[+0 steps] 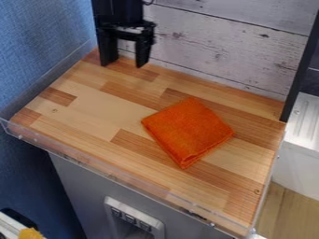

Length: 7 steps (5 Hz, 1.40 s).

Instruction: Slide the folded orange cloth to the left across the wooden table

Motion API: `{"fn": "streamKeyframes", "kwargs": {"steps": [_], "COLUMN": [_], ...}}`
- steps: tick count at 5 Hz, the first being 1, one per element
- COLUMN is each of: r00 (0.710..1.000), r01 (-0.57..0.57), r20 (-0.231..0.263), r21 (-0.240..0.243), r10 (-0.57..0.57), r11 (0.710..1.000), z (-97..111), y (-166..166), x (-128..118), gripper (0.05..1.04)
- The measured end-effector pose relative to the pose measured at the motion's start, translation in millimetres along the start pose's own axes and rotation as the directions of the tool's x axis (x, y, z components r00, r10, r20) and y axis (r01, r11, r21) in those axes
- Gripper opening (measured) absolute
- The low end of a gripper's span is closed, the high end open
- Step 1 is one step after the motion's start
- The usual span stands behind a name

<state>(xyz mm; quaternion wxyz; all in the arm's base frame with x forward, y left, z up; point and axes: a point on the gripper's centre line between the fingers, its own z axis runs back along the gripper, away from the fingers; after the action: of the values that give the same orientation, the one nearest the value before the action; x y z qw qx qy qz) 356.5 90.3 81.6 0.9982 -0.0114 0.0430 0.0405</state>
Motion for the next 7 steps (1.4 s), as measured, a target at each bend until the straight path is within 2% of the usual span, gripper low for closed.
{"fn": "streamKeyframes", "kwargs": {"steps": [2, 3, 4, 5, 7], "r00": [0.986, 0.973, 0.963, 0.955, 0.94], "r01": [-0.136, -0.191, -0.23, -0.262, -0.314], "r20": [0.101, 0.133, 0.146, 0.149, 0.143], "r21": [0.026, 0.023, 0.017, 0.018, 0.003], "r10": [0.133, 0.187, 0.225, 0.257, 0.311], "r11": [0.99, 0.981, 0.973, 0.965, 0.949], "z": [9, 11, 11, 11, 5], "y": [-61, -88, -105, -117, -129], "x": [-33, -45, -55, -63, -65], "gripper": [0.999, 0.999, 0.994, 0.945, 0.361]}}
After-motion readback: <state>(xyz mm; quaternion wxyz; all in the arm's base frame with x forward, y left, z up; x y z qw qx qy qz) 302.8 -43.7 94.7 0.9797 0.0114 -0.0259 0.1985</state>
